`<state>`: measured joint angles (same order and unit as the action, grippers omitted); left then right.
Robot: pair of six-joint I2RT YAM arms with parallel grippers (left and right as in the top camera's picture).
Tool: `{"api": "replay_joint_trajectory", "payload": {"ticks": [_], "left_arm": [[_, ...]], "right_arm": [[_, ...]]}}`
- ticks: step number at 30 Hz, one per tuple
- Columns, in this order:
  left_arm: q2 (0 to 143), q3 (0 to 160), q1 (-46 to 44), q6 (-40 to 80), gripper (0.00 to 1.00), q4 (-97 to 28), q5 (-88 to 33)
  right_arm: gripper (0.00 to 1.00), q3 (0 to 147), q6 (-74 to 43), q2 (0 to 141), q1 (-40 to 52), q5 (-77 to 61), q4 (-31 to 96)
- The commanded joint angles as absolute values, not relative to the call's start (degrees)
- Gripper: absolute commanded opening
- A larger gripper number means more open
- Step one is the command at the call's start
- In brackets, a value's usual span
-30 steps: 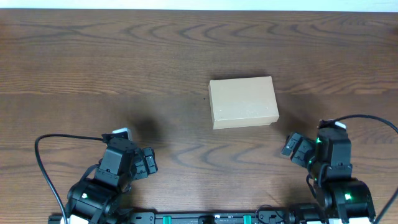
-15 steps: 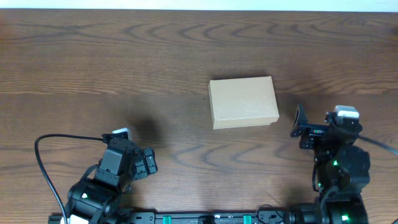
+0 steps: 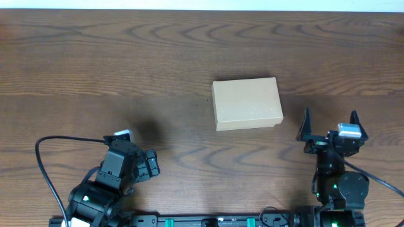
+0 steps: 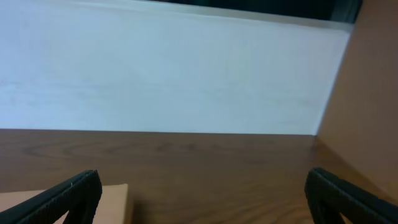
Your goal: Pack container
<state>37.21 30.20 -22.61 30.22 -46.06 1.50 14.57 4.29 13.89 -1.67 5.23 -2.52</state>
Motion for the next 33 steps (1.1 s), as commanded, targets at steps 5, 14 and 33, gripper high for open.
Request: {"api": "replay_joint_trajectory", "payload": {"ticks": [5, 14, 33], "left_arm": [[36.84, 29.67, -22.41, 30.46, 0.95, -46.06, 1.89], [36.84, 29.67, -22.41, 30.46, 0.95, -46.06, 1.89], [36.84, 29.67, -22.41, 30.46, 0.95, -46.06, 1.89]], "right_arm": [[0.99, 9.30, 5.48, 7.97, -2.87, 3.55, -4.97], [0.99, 2.85, 2.61, 4.47, -2.68, 3.53, -15.94], [0.99, 0.27, 3.49, 0.30, -2.70, 3.16, -20.67]]}}
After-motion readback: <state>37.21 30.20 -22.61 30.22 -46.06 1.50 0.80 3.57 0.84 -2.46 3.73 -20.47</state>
